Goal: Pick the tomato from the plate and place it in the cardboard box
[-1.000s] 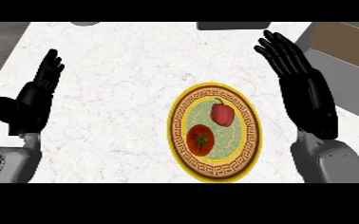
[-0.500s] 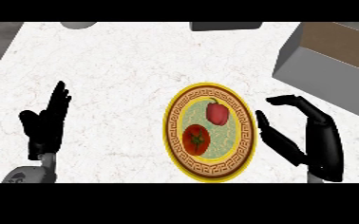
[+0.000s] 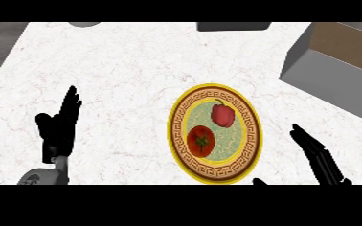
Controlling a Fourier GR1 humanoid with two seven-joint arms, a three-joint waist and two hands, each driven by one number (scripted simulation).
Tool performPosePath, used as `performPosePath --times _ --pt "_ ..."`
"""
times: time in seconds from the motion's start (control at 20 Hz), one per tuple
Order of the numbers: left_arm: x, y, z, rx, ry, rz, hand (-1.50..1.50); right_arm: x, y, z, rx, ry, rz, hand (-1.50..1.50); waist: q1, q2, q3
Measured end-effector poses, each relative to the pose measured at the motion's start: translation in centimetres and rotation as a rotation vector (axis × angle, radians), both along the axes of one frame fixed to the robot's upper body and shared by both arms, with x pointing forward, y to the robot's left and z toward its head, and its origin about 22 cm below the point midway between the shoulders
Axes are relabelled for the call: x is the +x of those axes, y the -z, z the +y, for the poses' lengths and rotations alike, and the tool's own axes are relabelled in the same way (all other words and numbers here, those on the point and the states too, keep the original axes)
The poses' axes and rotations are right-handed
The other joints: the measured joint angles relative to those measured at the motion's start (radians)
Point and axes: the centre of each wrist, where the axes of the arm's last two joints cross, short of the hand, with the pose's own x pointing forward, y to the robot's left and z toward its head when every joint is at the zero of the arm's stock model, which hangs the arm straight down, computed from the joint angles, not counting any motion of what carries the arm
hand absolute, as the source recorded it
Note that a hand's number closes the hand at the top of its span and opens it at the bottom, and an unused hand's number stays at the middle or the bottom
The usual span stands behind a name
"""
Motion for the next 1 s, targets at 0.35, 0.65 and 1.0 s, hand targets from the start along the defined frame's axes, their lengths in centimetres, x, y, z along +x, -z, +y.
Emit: performPosePath --times 0.35,0.65,1.0 --pt "0.2 0.2 -0.6 -0.004 0.019 0.003 0.0 -2.5 -4.4 2.5 -0.067 0.012 0.209 -1.5 0.02 0.003 0.0" --pt "0.4 -0.2 -1.1 -0.005 0.027 0.001 0.0 -1.5 -6.1 5.7 -0.137 0.002 0.375 -1.5 0.031 0.004 0.001" --pt "0.8 0.5 -0.6 -0.007 0.028 -0.002 0.0 -0.1 -7.9 9.7 -0.229 0.037 0.508 -1.5 0.033 0.005 0.002"
